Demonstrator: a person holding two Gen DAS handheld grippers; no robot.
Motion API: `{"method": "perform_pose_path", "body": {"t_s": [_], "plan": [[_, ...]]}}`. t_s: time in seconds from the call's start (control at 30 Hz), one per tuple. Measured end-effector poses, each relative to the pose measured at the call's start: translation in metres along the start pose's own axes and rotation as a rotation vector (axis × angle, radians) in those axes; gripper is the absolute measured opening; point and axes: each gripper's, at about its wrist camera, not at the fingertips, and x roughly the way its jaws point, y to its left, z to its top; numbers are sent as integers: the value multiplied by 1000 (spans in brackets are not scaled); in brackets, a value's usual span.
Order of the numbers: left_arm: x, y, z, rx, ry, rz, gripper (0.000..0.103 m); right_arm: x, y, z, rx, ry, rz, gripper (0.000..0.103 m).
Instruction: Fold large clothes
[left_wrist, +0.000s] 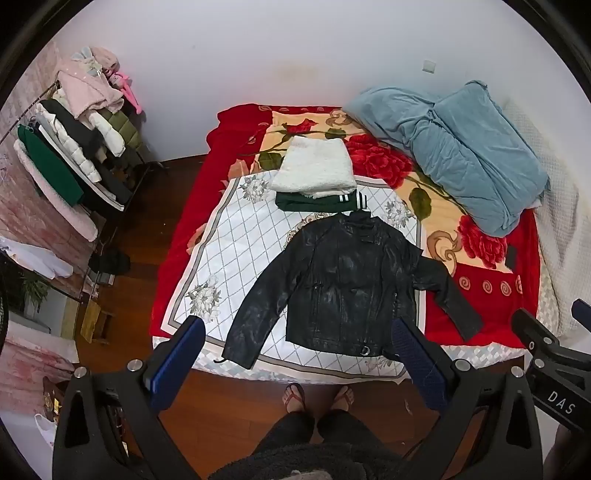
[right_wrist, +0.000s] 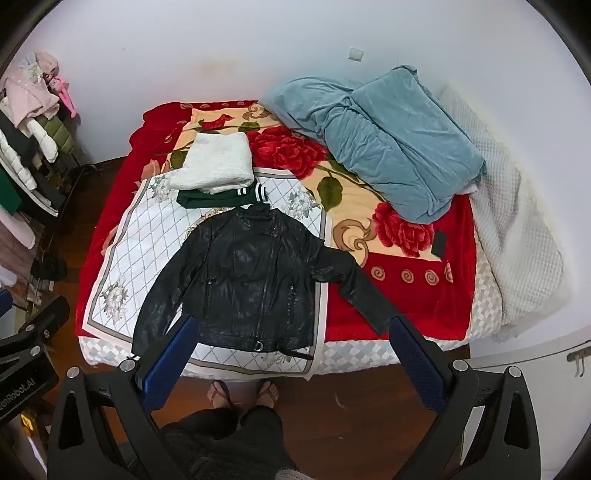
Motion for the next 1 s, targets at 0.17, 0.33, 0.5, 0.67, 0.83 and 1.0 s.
{"method": "perform_pose_path", "body": {"t_s": [0.17, 0.33, 0.5, 0.67, 0.83, 1.0], "plan": [[-1, -1, 0, -2, -9, -4, 103, -2, 1, 0, -3, -1, -1, 103], [0, 0, 0, -6, -6, -11, 103, -5, 2, -1, -7, -4, -6, 103], [0, 0, 0, -6, -6, -11, 103, -8, 4, 3, -7, -4, -6, 103], [-1, 0, 0, -5, -9, -12, 103, -8, 3, 1, -8, -8, -5, 103], [0, 0, 0, -3, -9, -13, 103, -9, 2, -2, -11, -9, -4, 103], [0, 0, 0, -5, -12, -14, 103, -13, 3, 1, -9, -11, -4, 103]]}}
